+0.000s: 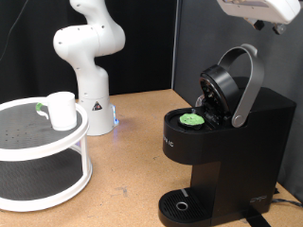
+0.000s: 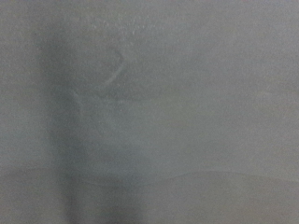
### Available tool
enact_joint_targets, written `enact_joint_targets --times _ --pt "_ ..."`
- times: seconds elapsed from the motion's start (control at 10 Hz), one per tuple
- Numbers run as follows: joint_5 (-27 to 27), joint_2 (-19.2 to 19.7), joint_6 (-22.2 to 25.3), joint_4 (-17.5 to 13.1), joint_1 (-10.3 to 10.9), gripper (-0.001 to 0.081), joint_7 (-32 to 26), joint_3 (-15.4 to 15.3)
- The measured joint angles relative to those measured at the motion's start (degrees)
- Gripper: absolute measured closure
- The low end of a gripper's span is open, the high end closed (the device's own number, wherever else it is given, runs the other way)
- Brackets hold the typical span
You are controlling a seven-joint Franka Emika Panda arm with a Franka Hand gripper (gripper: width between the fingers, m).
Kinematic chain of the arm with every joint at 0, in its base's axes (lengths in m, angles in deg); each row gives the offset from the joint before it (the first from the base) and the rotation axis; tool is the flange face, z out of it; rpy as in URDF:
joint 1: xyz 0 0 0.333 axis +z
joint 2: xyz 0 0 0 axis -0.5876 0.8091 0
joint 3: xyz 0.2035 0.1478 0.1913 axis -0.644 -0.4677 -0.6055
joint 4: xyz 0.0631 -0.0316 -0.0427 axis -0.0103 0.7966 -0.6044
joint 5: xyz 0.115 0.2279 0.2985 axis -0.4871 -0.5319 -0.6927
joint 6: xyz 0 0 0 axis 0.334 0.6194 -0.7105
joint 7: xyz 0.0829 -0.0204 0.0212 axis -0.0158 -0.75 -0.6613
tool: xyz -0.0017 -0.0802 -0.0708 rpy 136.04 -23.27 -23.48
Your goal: Make a cup of coffee with the keurig machine
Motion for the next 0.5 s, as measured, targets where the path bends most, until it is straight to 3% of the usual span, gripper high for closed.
enact_joint_targets --times 0.1,0.3,0.4,0.5 --pt "0.05 0.28 -0.05 0.05 -0.01 0.027 -0.01 0.0" --pt "0.62 0.88 -0.06 0.14 -0.02 0.0589 -0.04 0.0" --pt "1.15 1.03 -0.06 0.24 -0.06 0.0589 -0.04 0.0" --pt "1.89 1.08 -0.06 0.36 -0.14 0.0748 -0.05 0.01"
